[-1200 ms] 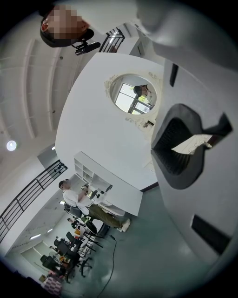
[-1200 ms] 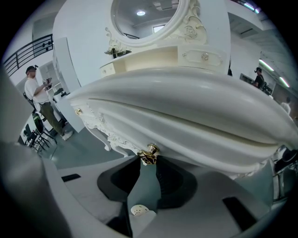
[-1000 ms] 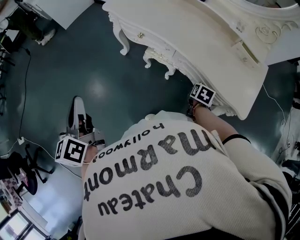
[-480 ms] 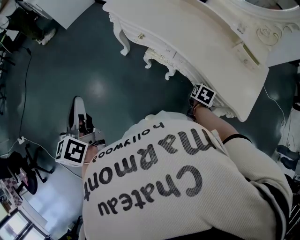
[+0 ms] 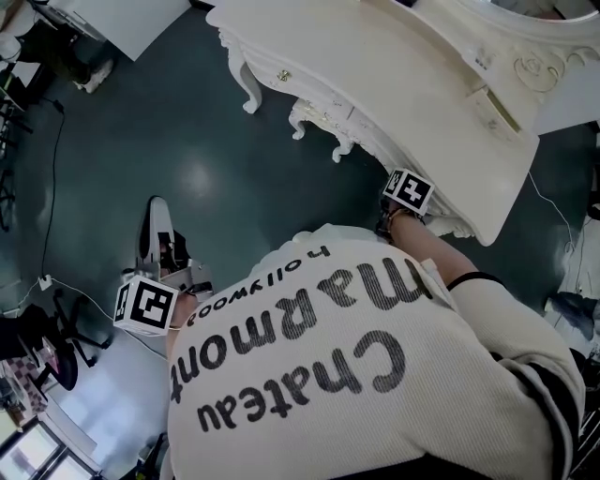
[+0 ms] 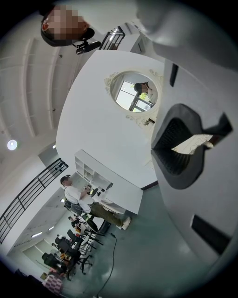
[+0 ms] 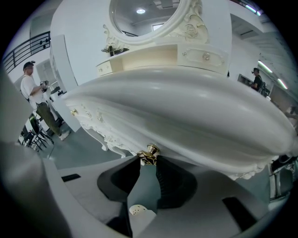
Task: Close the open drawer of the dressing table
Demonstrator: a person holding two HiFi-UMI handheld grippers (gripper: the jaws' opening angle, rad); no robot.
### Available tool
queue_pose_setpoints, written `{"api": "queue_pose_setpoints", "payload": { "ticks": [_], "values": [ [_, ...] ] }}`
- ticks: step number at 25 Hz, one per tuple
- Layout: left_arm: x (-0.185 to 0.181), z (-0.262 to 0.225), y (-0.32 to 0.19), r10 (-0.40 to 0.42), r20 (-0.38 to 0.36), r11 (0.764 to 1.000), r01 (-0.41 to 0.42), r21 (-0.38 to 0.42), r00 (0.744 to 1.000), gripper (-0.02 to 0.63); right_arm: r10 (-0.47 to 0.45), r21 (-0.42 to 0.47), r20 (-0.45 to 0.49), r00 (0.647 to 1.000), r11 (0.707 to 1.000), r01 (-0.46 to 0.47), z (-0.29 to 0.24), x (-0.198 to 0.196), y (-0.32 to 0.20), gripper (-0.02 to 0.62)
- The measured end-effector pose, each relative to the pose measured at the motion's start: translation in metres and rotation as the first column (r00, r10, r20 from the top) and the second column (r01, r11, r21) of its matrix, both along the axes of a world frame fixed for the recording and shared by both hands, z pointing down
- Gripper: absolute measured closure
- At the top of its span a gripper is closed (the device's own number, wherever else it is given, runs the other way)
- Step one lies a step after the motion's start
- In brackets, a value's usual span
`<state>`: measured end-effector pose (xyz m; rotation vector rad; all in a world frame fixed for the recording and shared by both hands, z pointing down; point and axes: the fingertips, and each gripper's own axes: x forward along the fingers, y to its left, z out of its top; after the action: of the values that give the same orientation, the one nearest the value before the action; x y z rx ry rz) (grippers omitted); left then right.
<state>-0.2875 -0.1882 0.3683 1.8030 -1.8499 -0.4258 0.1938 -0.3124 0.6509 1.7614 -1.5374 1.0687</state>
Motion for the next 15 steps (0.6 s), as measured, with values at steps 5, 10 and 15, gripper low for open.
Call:
{"api": "queue_pose_setpoints", "payload": {
  "ticks": [5, 10, 15],
  "values": [
    [0.002, -0.002, 0.001, 0.005, 0.001, 1.0, -0.005, 0.002, 1.0, 0.597, 0.0, 0.002, -0.005, 1.0, 1.0, 0.0, 0.0, 0.0, 0.0, 0.468],
    [0.001, -0.004, 0.009, 0.004, 0.008, 1.0, -0.004, 0.005, 1.0, 0.597, -0.05, 0.026, 0.001, 0.999, 0.998, 0.05, 0.0, 0.001, -0.001, 0.466],
    [-0.005, -0.006, 0.017, 0.004, 0.007, 1.0, -0.004, 0.014, 1.0, 0.597, -0.028, 0.032, 0.012, 1.0, 0.999, 0.027, -0.002, -0.001, 0.001, 0.46]
  ]
}}
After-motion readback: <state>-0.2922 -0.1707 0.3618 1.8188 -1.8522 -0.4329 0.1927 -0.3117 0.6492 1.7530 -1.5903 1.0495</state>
